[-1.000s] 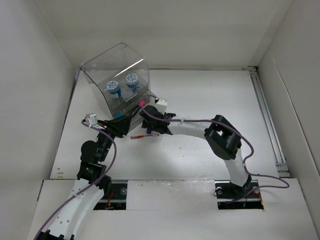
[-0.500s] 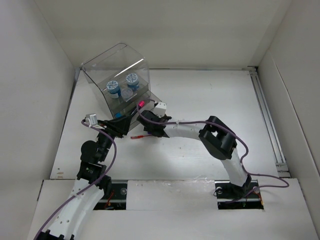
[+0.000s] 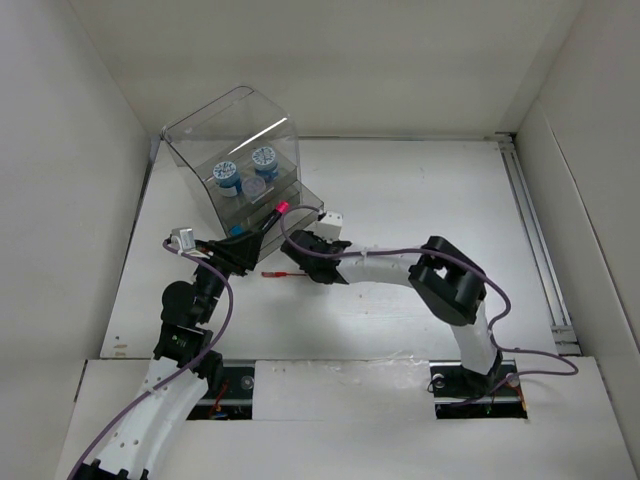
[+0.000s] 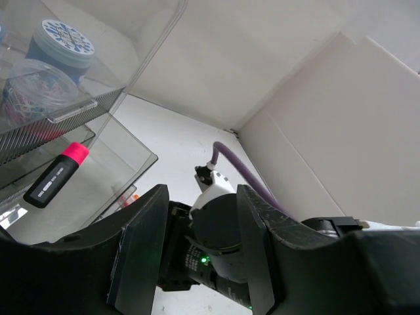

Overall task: Sort the stationery into containers
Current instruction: Pick up the stationery from the center of the board, then place the stationery in the storage box.

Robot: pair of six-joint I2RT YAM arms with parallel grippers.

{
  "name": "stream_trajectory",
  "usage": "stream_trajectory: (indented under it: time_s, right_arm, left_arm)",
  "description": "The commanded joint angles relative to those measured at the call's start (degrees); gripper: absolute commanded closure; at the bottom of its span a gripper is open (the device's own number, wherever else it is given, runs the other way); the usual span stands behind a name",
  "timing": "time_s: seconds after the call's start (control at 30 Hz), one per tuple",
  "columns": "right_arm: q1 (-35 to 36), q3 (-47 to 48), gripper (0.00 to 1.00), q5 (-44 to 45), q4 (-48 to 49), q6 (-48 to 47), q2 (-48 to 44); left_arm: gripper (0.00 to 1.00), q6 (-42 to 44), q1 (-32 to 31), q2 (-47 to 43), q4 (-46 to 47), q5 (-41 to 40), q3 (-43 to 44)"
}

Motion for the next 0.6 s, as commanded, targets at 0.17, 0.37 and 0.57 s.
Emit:
stream_trajectory:
  time_s: [0.17, 0.37, 0.57]
  right_arm:
    - [0.67, -5.14, 0.88, -1.83, 3.76, 0.06, -14.75]
    - [0.67, -9.54, 0.89, -4.82, 7.44, -1.25, -25.30]
    - [-1.52, -0.94, 0.88, -13.07, 11.14, -3.28, -20.84]
  left_arm:
    - [0.58, 0.31, -0.28, -0.58, 2.73, 0.68, -0.20]
    - [0.58, 0.31, -0.28, -0.58, 2.73, 0.68, -0.20]
    - [0.58, 0.31, -0.28, -0.58, 2.20, -0.37, -0.20]
